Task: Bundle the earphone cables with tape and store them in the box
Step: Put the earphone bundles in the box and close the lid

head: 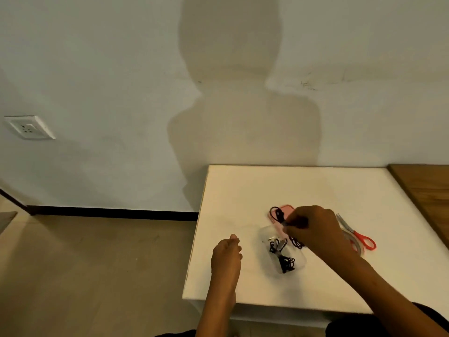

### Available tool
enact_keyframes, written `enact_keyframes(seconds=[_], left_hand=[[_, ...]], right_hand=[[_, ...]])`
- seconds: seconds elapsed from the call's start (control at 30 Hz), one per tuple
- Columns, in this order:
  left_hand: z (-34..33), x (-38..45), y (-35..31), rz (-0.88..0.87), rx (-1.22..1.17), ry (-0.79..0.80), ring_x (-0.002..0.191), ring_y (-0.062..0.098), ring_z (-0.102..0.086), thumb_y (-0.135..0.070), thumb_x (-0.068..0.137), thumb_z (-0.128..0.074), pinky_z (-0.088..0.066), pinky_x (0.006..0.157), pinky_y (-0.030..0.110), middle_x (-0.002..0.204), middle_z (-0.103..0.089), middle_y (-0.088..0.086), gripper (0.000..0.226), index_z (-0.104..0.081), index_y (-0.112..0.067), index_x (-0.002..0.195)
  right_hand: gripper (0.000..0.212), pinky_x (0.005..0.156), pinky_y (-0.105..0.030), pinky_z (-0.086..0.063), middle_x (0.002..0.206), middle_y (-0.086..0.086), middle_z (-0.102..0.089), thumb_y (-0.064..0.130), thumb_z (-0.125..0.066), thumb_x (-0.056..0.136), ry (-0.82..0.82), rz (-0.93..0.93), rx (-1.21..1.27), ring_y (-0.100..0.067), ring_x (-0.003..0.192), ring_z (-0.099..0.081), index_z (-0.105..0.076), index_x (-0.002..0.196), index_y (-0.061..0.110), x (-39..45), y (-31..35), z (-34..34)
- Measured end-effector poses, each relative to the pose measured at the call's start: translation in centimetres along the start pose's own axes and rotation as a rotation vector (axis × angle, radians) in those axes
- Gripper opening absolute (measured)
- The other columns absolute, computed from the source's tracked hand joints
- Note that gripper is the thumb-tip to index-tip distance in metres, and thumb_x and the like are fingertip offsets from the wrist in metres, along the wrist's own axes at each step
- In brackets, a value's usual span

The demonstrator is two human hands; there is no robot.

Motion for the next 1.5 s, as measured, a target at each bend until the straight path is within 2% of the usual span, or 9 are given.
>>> enact_keyframes(seconds=[0.2, 0.37, 0.53, 0.7, 0.87, 1.03, 1.3, 1.43, 1.5], left_hand=[[-1.4, -0.1, 0.1, -0.012, 0.033, 0.038, 0.097, 0.022, -0.058, -0.029, 0.1, -0.04, -0.042, 0.077, 0.028, 0.106, -0.061, 0.009, 0.024, -0.056, -0.011, 0.103], [-2.4, -0.2, 0.0, -0.012, 0.067, 0.058, 0.101, 0.023, -0.059, -0.029, 0.099, -0.04, -0.043, 0.083, 0.03, 0.109, -0.062, 0.009, 0.027, -0.058, -0.01, 0.109], [-3.1, 0.0, 0.0, -0.021, 0.08, 0.072, 0.1, 0.023, -0.059, -0.029, 0.099, -0.04, -0.043, 0.085, 0.031, 0.107, -0.062, 0.008, 0.027, -0.058, -0.01, 0.108], [-3.6, 0.2, 0.1, -0.021, 0.07, 0.09, 0.099, 0.023, -0.059, -0.029, 0.099, -0.04, -0.041, 0.084, 0.03, 0.107, -0.061, 0.008, 0.024, -0.058, -0.014, 0.101], [-4.1, 0.4, 0.0, -0.018, 0.084, 0.086, 0.095, 0.023, -0.059, -0.028, 0.1, -0.04, -0.041, 0.083, 0.031, 0.102, -0.062, 0.008, 0.024, -0.059, -0.015, 0.095], [-4.0, 0.4, 0.0, -0.025, 0.112, 0.072, 0.095, 0.023, -0.059, -0.031, 0.099, -0.04, -0.043, 0.088, 0.034, 0.09, -0.061, 0.002, 0.029, -0.058, -0.02, 0.079], [-3.6, 0.6, 0.0, -0.033, 0.111, 0.02, 0.086, 0.024, -0.059, -0.03, 0.098, -0.043, -0.043, 0.084, 0.034, 0.085, -0.06, 0.008, 0.034, -0.055, -0.014, 0.071], [-3.6, 0.4, 0.0, -0.035, 0.065, 0.033, 0.094, 0.023, -0.059, -0.029, 0.099, -0.041, -0.044, 0.082, 0.031, 0.096, -0.061, 0.006, 0.029, -0.061, -0.011, 0.089], [-3.6, 0.2, 0.0, -0.028, 0.043, 0.036, 0.095, 0.024, -0.059, -0.028, 0.099, -0.041, -0.045, 0.078, 0.031, 0.097, -0.061, 0.007, 0.029, -0.061, -0.013, 0.084]], right_hand=[[0.015, 0.055, -0.012, -0.046, 0.065, 0.012, -0.061, 0.024, -0.076, 0.076, 0.058, -0.078, -0.038, -0.003, 0.06, -0.059, -0.062, 0.071, 0.025, -1.0, -2.3, -1.1], [0.022, 0.068, -0.021, -0.051, 0.081, 0.007, -0.068, 0.044, -0.071, 0.078, 0.062, -0.061, -0.108, -0.006, 0.072, -0.062, -0.068, 0.083, 0.023, -0.9, -2.7, -2.4], [0.016, 0.071, -0.024, -0.052, 0.078, 0.006, -0.067, 0.031, -0.067, 0.085, -0.035, -0.074, -0.011, -0.008, 0.072, -0.062, -0.073, 0.084, 0.017, 0.0, -3.7, -1.1], [0.017, 0.073, -0.018, -0.046, 0.104, -0.002, -0.07, 0.013, -0.064, 0.087, -0.053, -0.125, -0.065, -0.012, 0.085, -0.063, -0.07, 0.103, 0.014, 2.3, -5.5, -1.5], [0.031, 0.087, -0.025, -0.045, 0.121, -0.002, -0.056, 0.024, -0.069, 0.083, 0.143, -0.124, -0.254, -0.017, 0.106, -0.055, -0.064, 0.112, 0.017, 3.1, -6.2, -3.6], [0.033, 0.09, -0.027, -0.047, 0.132, -0.003, -0.047, 0.03, -0.067, 0.084, 0.127, -0.058, -0.359, -0.019, 0.111, -0.051, -0.061, 0.115, 0.02, 3.1, -5.9, -4.7], [0.026, 0.071, -0.024, -0.044, 0.102, -0.003, -0.061, 0.028, -0.053, 0.091, 0.144, 0.015, -0.388, -0.016, 0.084, -0.056, -0.06, 0.109, 0.01, 3.0, -5.1, -4.9], [0.022, 0.062, -0.024, -0.046, 0.085, -0.005, -0.065, 0.021, -0.048, 0.093, -0.01, -0.044, -0.262, -0.017, 0.067, -0.058, -0.064, 0.092, 0.007, 3.0, -4.8, -3.4], [0.023, 0.057, -0.023, -0.042, 0.074, -0.004, -0.064, 0.019, -0.049, 0.093, -0.112, -0.076, -0.167, -0.018, 0.063, -0.057, -0.066, 0.084, 0.007, 2.6, -4.9, -1.9]])
Point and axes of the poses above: each hand's wrist, its own x-axis towards the middle knuckle, its own z-axis out of the back of the hand, y = z × x, the point moved 4 cm from there along x, towards the middle knuckle
